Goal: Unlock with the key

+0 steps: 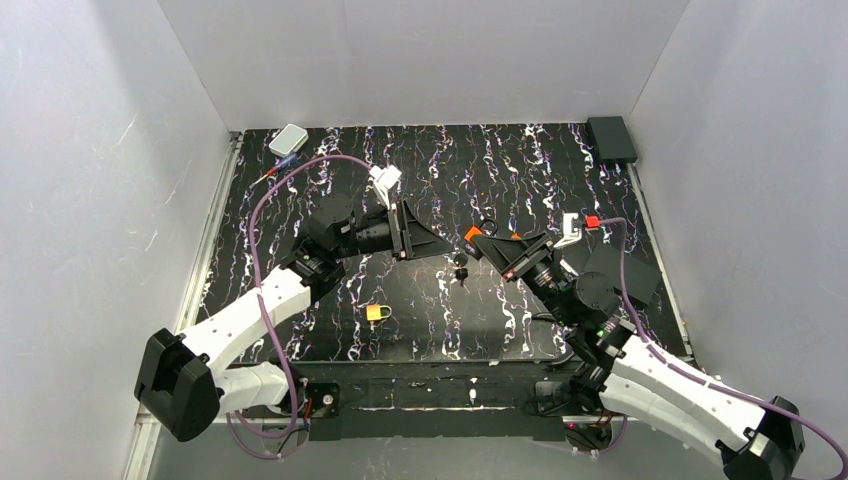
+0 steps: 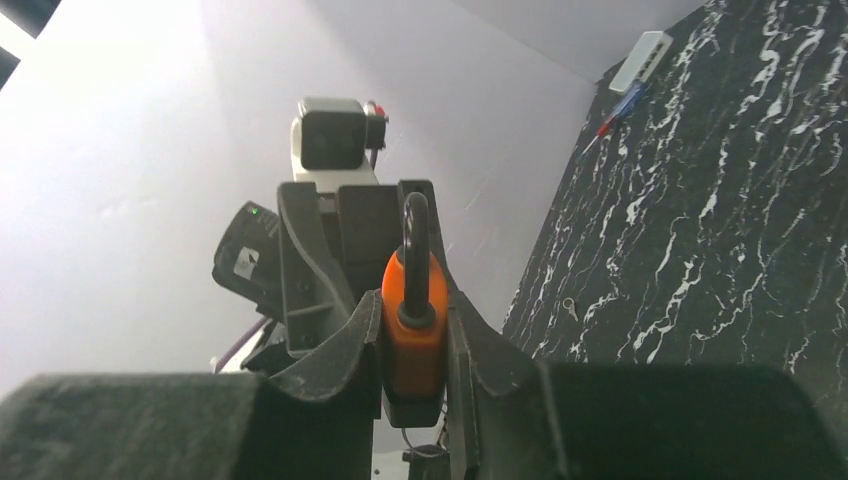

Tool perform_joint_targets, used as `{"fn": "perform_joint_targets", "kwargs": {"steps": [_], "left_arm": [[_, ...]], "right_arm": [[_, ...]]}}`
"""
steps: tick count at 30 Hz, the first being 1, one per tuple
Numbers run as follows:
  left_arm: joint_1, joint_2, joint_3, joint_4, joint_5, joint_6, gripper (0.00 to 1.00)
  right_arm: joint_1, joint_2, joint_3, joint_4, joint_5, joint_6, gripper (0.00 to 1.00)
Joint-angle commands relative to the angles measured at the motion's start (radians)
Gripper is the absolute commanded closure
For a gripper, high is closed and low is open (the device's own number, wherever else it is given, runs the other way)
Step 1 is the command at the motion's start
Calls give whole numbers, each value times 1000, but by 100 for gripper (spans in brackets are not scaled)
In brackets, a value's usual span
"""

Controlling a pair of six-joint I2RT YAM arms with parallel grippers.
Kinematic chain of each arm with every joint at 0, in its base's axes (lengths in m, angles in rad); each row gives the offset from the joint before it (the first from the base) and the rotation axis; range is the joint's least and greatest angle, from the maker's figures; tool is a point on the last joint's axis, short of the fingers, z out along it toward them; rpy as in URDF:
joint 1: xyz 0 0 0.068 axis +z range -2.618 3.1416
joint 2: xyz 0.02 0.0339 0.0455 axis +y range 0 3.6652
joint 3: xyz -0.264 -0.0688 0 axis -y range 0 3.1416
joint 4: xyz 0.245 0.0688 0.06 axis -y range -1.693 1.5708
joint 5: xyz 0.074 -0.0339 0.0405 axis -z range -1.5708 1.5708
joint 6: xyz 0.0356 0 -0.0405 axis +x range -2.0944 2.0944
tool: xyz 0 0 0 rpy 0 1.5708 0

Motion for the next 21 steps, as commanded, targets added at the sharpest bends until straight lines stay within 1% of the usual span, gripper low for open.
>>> {"fn": "perform_joint_targets", "kwargs": {"steps": [1,6,10,16,21], "left_arm": [[12,-36,-59,-33,-73,32,53],[-9,-49,-92,-31,-115,64,58],[-38,-13,-84,-31,-123,75,65],[-58,26,-67,-31,-134,83,72],[-68,40,-60,-28,-128,87,74]], "right_arm": [[1,-33,-3,16,101,65,99],[1,-14,-29,16,142,120,99],[1,17,-27,20,135,131,99],[1,15,-28,17,128,138,99],[1,-2,-15,-17,139,126,99]]}}
